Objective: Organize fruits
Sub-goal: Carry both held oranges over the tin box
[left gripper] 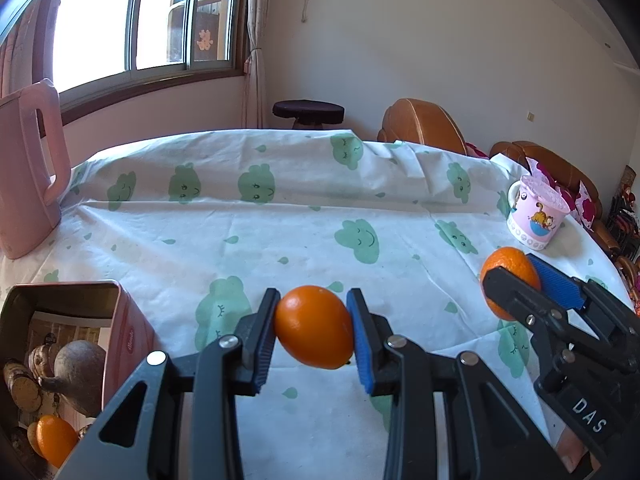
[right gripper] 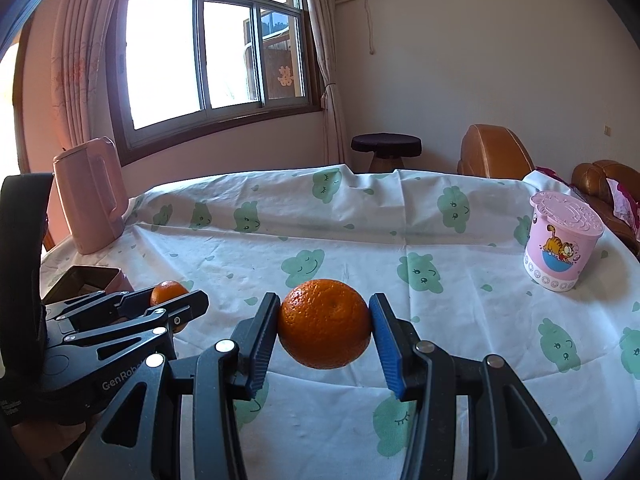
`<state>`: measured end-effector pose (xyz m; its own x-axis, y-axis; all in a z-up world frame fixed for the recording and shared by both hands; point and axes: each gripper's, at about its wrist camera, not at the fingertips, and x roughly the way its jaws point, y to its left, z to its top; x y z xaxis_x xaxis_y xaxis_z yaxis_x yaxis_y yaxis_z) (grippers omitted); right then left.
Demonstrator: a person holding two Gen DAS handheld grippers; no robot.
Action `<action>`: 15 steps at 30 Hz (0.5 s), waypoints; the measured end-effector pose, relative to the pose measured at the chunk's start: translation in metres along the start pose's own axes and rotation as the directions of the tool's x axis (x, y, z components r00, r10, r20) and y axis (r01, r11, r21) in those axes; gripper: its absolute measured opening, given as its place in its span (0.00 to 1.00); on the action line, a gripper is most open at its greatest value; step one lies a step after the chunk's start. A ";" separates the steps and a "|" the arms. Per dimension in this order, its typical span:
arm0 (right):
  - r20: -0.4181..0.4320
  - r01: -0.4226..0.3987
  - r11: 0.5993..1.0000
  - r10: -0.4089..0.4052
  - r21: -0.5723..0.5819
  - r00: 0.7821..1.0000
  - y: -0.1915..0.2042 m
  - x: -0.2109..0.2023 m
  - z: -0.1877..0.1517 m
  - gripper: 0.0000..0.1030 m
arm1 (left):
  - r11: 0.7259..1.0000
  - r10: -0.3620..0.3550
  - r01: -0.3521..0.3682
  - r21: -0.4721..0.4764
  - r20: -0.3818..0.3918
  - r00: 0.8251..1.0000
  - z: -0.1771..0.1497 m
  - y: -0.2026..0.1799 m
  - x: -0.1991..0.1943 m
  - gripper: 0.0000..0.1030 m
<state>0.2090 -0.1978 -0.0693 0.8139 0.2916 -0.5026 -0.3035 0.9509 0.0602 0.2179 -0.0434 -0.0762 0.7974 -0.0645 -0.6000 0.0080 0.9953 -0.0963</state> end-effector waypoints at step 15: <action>0.064 0.015 1.000 -0.013 -0.016 0.998 0.003 -0.013 -0.001 0.47 | 1.000 0.018 -0.019 0.012 0.069 0.997 -0.002 -0.002 -0.014 0.35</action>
<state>0.1973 -0.1992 -0.0633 0.8480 0.2847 -0.4470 -0.2993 0.9534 0.0395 0.2055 -0.0451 -0.0695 0.8370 -0.0411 -0.5456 -0.0001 0.9972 -0.0752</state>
